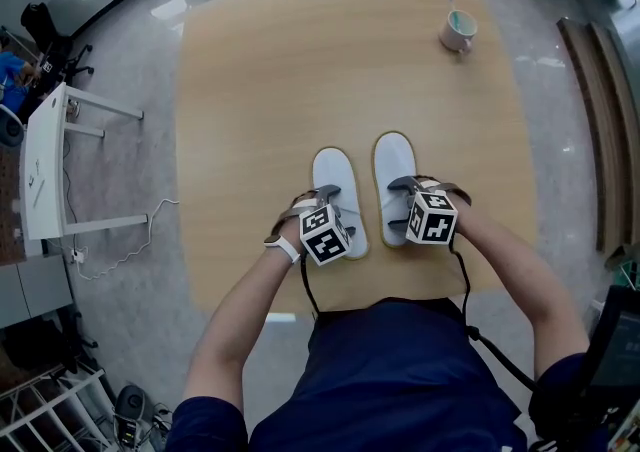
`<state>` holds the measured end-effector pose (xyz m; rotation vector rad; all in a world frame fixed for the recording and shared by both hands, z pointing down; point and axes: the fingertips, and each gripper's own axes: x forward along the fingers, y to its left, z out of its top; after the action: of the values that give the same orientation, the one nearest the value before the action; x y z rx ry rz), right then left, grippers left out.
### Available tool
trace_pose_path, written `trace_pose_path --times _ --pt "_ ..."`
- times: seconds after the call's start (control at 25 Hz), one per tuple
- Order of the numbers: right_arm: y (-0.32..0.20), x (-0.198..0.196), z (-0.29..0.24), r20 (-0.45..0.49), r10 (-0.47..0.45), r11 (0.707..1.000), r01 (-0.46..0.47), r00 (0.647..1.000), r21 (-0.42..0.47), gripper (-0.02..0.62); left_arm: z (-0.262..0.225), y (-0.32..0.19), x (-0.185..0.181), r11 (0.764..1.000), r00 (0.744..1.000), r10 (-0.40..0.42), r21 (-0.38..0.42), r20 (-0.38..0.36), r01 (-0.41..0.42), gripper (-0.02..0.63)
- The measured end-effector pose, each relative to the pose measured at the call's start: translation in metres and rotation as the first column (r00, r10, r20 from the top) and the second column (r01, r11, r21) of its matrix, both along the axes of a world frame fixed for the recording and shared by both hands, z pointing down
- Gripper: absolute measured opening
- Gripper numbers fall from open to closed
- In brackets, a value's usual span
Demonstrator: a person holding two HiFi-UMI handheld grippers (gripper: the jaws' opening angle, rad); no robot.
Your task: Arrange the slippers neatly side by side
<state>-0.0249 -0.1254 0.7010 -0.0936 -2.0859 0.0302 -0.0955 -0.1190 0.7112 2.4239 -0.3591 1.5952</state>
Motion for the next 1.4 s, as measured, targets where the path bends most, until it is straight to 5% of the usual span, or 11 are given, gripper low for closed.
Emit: trace_pose_path --times 0.84,1.4 --pt "0.056 -0.020 -0.002 0.051 0.077 0.997 -0.077 0.996 -0.006 0.351 0.002 0.042 0.003 0.996 0.996 0.086 -0.016 0.038 -0.086 0.413" --pt "0.059 -0.018 -0.001 0.045 0.030 1.000 -0.029 0.999 -0.006 0.351 0.003 0.050 0.015 0.995 0.993 0.099 -0.031 0.059 -0.098 0.414"
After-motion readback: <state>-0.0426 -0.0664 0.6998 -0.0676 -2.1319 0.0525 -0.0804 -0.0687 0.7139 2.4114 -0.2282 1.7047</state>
